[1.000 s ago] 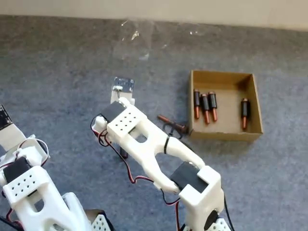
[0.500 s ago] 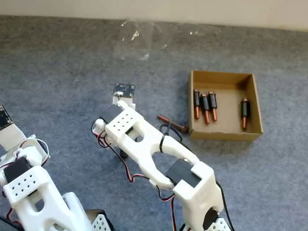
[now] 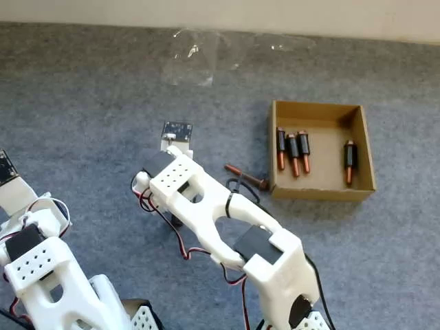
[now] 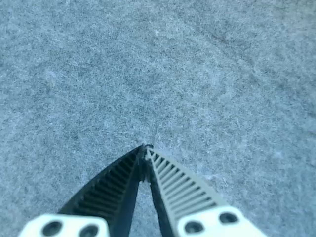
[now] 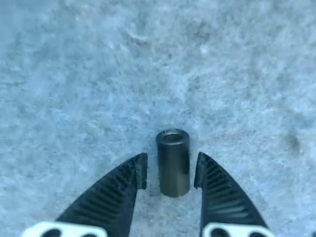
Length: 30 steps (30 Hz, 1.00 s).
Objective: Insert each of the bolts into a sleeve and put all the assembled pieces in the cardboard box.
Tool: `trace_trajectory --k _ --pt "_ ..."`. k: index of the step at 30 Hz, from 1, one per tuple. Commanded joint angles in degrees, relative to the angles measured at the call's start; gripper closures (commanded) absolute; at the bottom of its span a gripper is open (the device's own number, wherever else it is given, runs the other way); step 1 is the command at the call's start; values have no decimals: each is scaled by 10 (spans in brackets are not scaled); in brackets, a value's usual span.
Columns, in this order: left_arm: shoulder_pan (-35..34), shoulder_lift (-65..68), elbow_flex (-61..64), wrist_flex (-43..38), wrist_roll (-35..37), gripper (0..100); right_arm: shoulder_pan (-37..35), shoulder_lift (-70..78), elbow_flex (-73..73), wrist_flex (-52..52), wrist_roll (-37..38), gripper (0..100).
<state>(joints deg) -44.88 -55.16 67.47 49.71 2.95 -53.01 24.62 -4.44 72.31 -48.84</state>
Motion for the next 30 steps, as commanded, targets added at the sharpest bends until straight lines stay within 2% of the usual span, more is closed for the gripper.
trace_trajectory --k 1,3,8,19,24,30 --pt "-5 -3 -16 -3 4 993 10 -1 -8 -9 20 854" --pt "-5 -3 -16 -3 4 993 10 3 -8 -11 23 866" --pt "-5 -3 -16 -3 4 993 11 4 -8 -3 31 986" --pt "-4 -3 -15 -3 4 993 49 2 -43 84 112 995" --pt "6 -3 -15 -3 4 993 89 3 -120 157 204 995" --pt "28 -3 -14 0 4 993 133 7 -134 164 339 995"
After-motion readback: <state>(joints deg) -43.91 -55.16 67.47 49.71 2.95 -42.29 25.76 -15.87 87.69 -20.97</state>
